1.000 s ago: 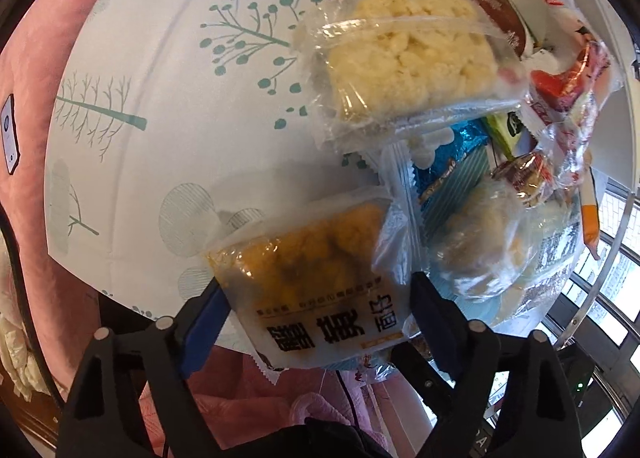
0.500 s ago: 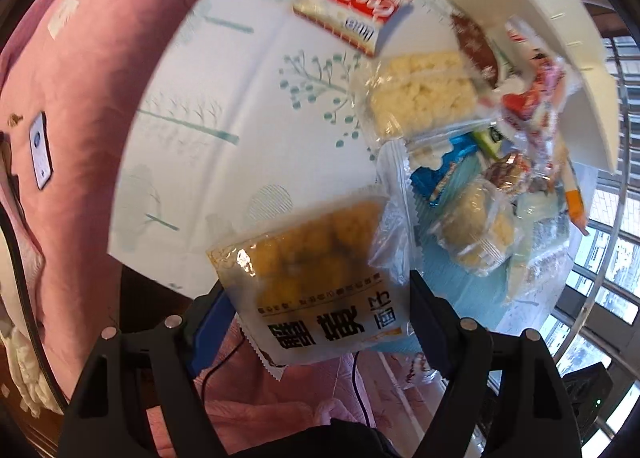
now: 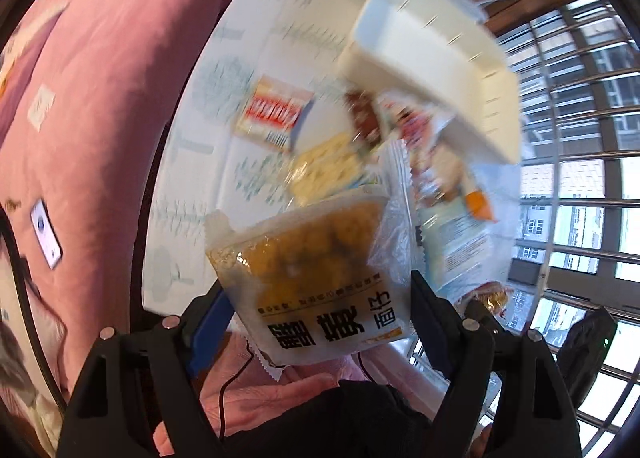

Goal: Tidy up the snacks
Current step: 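Carry puff bag into basket with left tool while right tool drops nut bag in, then withdraw both open tools from the basket toward the remaining snacks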

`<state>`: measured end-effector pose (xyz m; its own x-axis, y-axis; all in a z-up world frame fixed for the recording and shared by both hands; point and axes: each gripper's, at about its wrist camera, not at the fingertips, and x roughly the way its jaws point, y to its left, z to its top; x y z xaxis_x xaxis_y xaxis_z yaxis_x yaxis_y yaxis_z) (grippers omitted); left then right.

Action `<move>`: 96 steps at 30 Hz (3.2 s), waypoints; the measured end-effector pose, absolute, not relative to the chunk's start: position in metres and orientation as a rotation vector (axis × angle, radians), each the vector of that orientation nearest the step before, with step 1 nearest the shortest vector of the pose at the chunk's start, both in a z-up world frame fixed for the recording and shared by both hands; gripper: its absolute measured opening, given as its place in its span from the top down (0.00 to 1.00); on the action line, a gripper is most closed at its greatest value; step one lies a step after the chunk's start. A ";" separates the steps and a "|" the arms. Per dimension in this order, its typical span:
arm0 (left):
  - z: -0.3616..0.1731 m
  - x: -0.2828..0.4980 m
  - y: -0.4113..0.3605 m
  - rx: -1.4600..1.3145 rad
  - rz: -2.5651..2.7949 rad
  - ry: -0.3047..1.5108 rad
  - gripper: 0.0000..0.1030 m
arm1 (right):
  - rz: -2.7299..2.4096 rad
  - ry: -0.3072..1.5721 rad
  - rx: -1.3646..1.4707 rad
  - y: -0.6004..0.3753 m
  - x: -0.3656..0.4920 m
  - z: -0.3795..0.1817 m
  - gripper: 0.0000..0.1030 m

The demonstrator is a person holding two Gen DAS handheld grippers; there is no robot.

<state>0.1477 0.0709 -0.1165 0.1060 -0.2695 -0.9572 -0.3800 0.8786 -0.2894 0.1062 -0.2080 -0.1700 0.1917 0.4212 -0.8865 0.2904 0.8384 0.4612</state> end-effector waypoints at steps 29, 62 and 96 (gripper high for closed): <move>-0.038 0.298 0.010 -0.324 -0.046 1.193 0.19 | 0.243 1.106 0.578 -0.234 0.273 -0.122 0.59; -0.082 0.335 -0.031 -0.217 -0.041 1.115 0.10 | 0.218 1.167 0.674 -0.282 0.336 -0.185 0.26; -0.081 0.183 0.021 -0.137 -0.232 1.114 0.10 | -0.057 1.103 0.505 -0.253 0.153 -0.165 0.25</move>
